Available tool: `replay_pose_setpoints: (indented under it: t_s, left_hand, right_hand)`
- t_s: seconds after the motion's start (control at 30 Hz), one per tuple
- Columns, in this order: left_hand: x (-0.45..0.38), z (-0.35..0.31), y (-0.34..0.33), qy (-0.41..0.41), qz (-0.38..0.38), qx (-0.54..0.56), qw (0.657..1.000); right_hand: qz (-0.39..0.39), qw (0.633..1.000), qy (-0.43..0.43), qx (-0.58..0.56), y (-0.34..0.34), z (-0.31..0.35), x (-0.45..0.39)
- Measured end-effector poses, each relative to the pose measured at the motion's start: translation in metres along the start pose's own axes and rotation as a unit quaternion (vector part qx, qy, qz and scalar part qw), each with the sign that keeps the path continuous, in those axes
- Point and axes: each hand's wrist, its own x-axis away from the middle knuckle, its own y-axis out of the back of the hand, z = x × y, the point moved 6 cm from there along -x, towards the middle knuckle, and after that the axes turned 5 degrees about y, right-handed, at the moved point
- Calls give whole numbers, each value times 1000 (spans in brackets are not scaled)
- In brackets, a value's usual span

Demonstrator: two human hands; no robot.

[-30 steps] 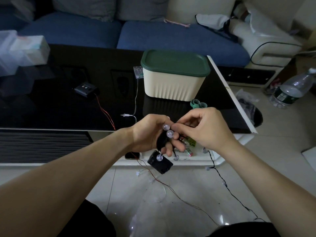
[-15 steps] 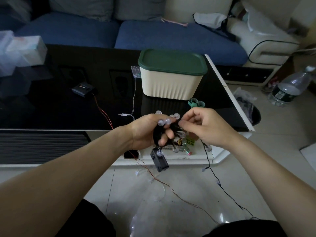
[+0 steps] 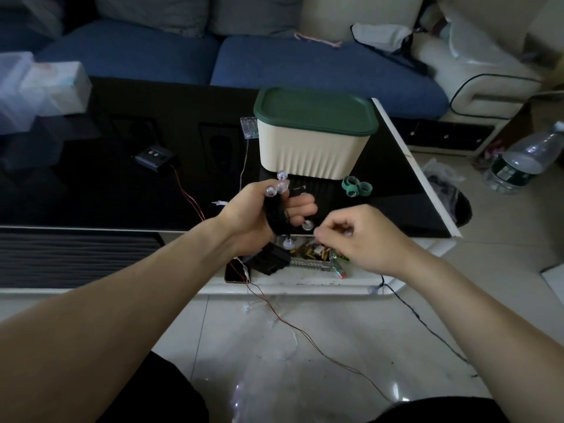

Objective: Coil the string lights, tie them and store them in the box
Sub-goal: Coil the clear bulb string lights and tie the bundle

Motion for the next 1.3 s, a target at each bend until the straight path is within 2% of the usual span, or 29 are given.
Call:
replay_pose_setpoints:
  t_s: [0.23,0.4,0.53,0.63,0.8,0.97,1.07,1.17,1.23,1.3]
  left_hand:
    - [10,6,-20,25,68,39,997]
    - [3,19,-16,27,59,-104,993]
    - [3,32,-16,80,79,-248,962]
    - [5,33,-22,93,117,-238,960]
    - [13,37,-28,115,180,-277,937]
    - [12,31,-27,95,161,-308,933]
    - [12,31,-22,91,141,-353,920]
    - [11,37,-20,110,144,-372,911]
    - [14,39,-23,123,163,-360,910]
    - [19,36,-27,135,177,-329,918]
  right_hand:
    - [42,995,14,90,-21,13,-1]
    - [89,992,26,83,-15,19,5]
    - [47,997,35,48,-3,22,4]
    - [25,998,57,6,4,25,5]
    - [-71,994,79,29,22,15,2]
    - [-107,987,114,42,26,16,3]
    - [-89,991,99,21,23,13,3]
    - [-32,996,70,-51,15,8,2]
    - [-3,993,58,-105,11,6,2]
    - [-8,990,48,-128,12,4,2]
